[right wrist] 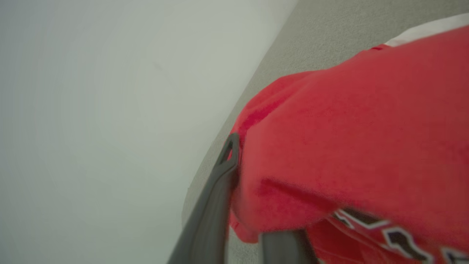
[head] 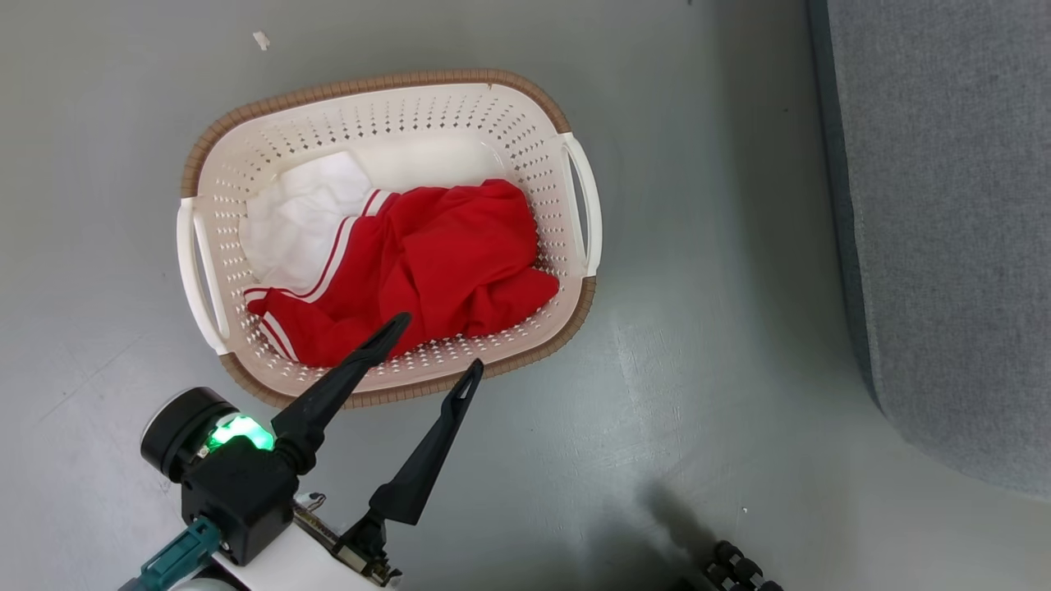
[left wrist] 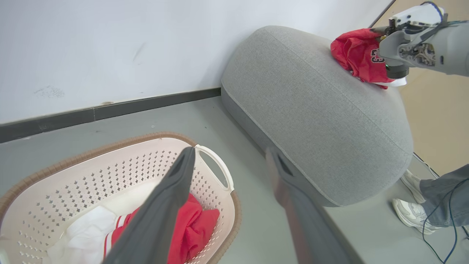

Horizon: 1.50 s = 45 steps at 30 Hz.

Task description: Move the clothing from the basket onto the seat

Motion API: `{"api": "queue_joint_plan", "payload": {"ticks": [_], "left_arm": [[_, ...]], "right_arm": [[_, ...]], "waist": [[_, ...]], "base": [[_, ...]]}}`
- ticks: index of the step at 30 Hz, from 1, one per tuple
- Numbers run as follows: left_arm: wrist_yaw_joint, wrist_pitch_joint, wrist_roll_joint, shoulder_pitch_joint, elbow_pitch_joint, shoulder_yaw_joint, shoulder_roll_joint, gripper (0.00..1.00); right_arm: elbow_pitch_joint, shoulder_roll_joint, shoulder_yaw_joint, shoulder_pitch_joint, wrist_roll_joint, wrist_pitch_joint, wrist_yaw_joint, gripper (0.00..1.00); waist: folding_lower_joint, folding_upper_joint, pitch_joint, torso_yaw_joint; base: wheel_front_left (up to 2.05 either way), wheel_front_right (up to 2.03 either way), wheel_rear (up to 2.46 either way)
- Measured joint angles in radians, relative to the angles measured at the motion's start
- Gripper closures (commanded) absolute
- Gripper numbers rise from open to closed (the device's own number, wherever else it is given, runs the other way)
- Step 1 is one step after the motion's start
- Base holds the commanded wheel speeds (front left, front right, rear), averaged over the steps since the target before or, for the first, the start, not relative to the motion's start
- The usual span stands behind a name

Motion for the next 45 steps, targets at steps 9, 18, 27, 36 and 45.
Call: {"api": "queue_joint_plan", "payload": {"ticks": [9,18,27,36,45], "left_arm": [[-0.019,-0.034,-0.025,-0.018,0.045,-0.005,-0.029,0.0],[-0.037,-0.076,-0.074,-0.019,0.108,0.002,-0.051,0.0],[-0.044,-0.142,-0.125,-0.019,0.168,0.063,-0.069,0.0],[-0.035,-0.218,-0.171,-0.015,0.215,0.13,-0.1,0.0],[-0.017,-0.252,-0.181,0.012,0.255,0.194,-0.124,0.0]], "right_arm": [[-0.087,0.031,0.113,0.111,0.008,-0.007,0.0,0.0],[-0.204,0.084,0.217,0.241,0.034,-0.018,0.0,0.0],[-0.321,0.163,0.353,0.369,0.059,-0.025,0.0,0.0],[-0.433,0.211,0.576,0.463,-0.011,-0.052,0.0,0.0],[-0.519,0.228,0.853,0.532,-0.134,-0.082,0.0,0.0]], "waist": [[0.0,0.0,-0.043,0.001],[-0.0001,0.0,-0.104,0.005],[0.0,0.0,-0.182,0.017],[0.0,0.0,-0.261,0.044],[0.0,0.0,-0.353,0.09]], "base": [[0.0,0.0,0.0],[0.0,0.0,0.0],[0.0,0.0,0.0],[0.0,0.0,0.0],[0.0,0.0,0.0]]}}
